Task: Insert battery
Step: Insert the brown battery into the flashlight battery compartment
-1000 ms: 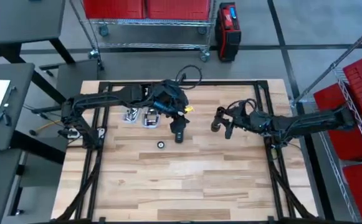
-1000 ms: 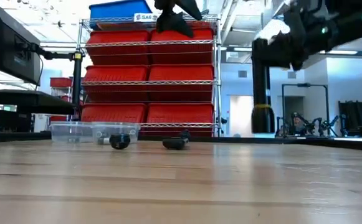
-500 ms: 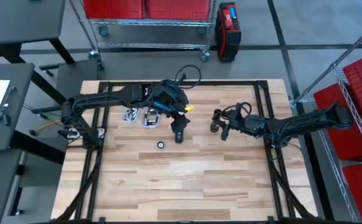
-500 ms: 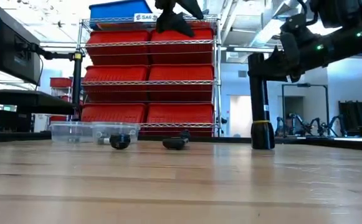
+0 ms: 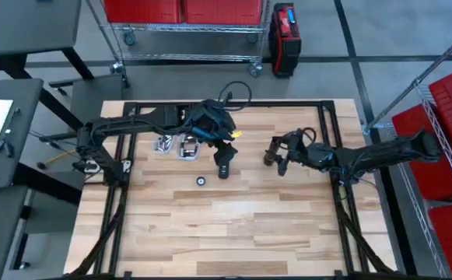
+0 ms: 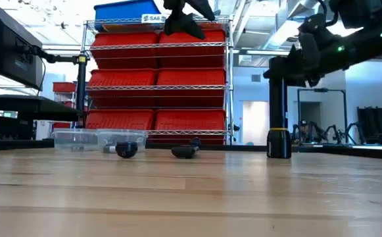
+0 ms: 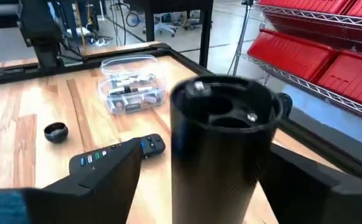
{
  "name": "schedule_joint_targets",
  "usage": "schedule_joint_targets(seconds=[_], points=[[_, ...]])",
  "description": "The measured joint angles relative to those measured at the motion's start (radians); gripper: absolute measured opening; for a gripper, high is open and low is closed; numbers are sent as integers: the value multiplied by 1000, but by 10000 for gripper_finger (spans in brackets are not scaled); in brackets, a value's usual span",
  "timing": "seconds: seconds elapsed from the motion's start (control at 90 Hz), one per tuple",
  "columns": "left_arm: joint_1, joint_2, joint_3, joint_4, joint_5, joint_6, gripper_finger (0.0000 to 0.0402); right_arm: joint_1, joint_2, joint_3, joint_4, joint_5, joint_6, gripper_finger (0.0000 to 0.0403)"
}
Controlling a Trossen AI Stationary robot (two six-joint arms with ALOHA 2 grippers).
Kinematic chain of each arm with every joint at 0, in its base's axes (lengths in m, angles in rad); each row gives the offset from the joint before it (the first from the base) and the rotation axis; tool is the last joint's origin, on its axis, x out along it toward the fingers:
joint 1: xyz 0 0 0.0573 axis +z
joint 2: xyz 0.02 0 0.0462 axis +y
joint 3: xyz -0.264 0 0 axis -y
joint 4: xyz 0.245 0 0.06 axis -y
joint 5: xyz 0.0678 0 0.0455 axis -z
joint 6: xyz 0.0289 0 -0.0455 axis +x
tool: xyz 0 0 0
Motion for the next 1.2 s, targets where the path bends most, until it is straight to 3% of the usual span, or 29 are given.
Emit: schedule_joint_targets(seconds=[0.389,0.522,0.667,0.789,0.9,1.022,1.2], points=[[0,0,0,4,-2,-5,240,14,-129,140,-1,3,-205,293],[9,0,0,-25,-66,-39,240,45,-151,241,-1,3,-226,294],[51,0,0,-192,-171,-71,240,71,-159,336,-27,3,-226,294],[106,13,-5,-408,-238,-11,240,80,-158,388,-125,3,-228,294],[166,21,-73,-507,-252,67,240,80,-158,400,-206,3,-225,294],[229,21,-197,-504,-224,160,240,79,-158,400,-234,3,-225,294],[286,21,-381,-336,-167,265,240,79,-158,400,-233,84,-216,294]])
